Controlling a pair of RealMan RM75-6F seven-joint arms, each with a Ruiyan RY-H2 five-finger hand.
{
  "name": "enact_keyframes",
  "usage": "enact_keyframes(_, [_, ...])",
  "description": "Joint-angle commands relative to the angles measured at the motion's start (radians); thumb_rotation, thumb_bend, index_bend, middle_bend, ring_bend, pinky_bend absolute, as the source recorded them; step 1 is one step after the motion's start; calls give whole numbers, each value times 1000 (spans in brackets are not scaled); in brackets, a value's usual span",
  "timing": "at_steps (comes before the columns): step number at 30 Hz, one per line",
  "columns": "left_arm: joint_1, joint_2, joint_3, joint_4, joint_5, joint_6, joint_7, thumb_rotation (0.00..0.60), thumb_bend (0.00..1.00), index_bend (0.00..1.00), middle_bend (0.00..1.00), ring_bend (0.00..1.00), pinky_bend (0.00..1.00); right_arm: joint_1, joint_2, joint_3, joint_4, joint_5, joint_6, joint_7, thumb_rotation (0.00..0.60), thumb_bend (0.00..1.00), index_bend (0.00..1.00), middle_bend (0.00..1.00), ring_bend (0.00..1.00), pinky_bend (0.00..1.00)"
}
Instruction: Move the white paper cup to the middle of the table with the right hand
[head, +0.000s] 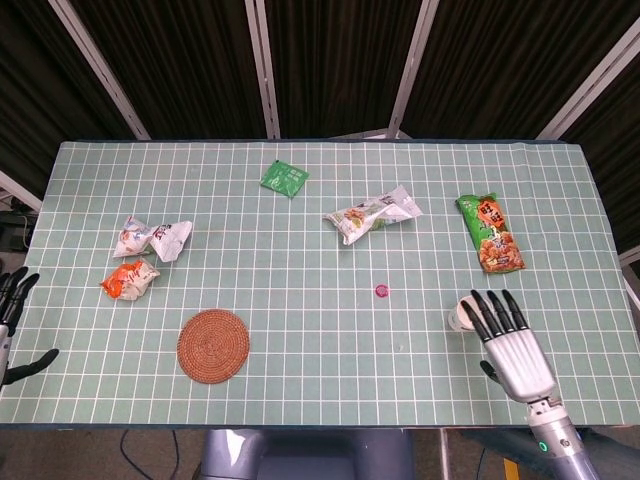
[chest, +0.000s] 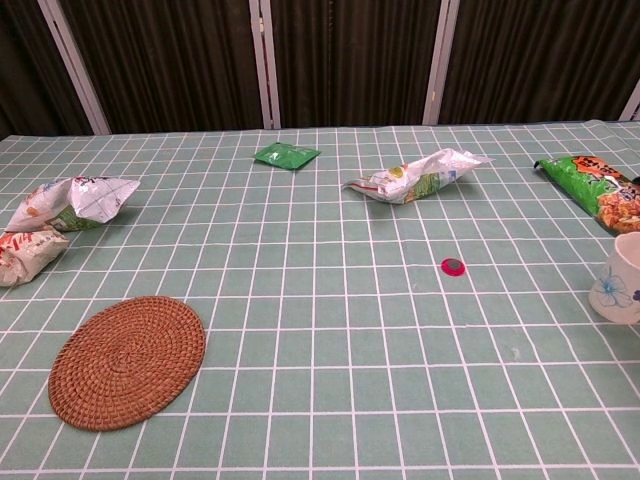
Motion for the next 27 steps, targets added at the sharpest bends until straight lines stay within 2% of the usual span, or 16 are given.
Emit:
enact_keyframes(1, [-5,-9,-8,8,-13,-7,9,600,0,0,0,0,0,80,-62,0,78,11,-174,-256,600,0,0,0,0,0])
enact_keyframes(5, [-7,-13,-10,16,-25,-15,11,600,0,0,0,0,0,104,-104,5,101,50,-246,-403,600,0,0,0,0,0])
enact_keyframes(12, [-16,-18,-18,31,-57,-38,-3,600,0,0,0,0,0,141,-163,13,167,74,-296,-582,600,0,0,0,0,0])
enact_keyframes(18, [-17,-19,-19,32,-54,-36,-10,600,0,0,0,0,0,169,-203,10,237,58,-296,-654,600,0,0,0,0,0])
enact_keyframes(24, [-19,-18,-18,33,-59,-45,-12,600,0,0,0,0,0,172,-222,25,285,98,-302,-729,600,1,0,0,0,0])
enact_keyframes(27, [-23,-10,-15,27,-69,-64,-18,600,0,0,0,0,0,168,-231,32,308,128,-303,-768,600,68,2,0,0,0])
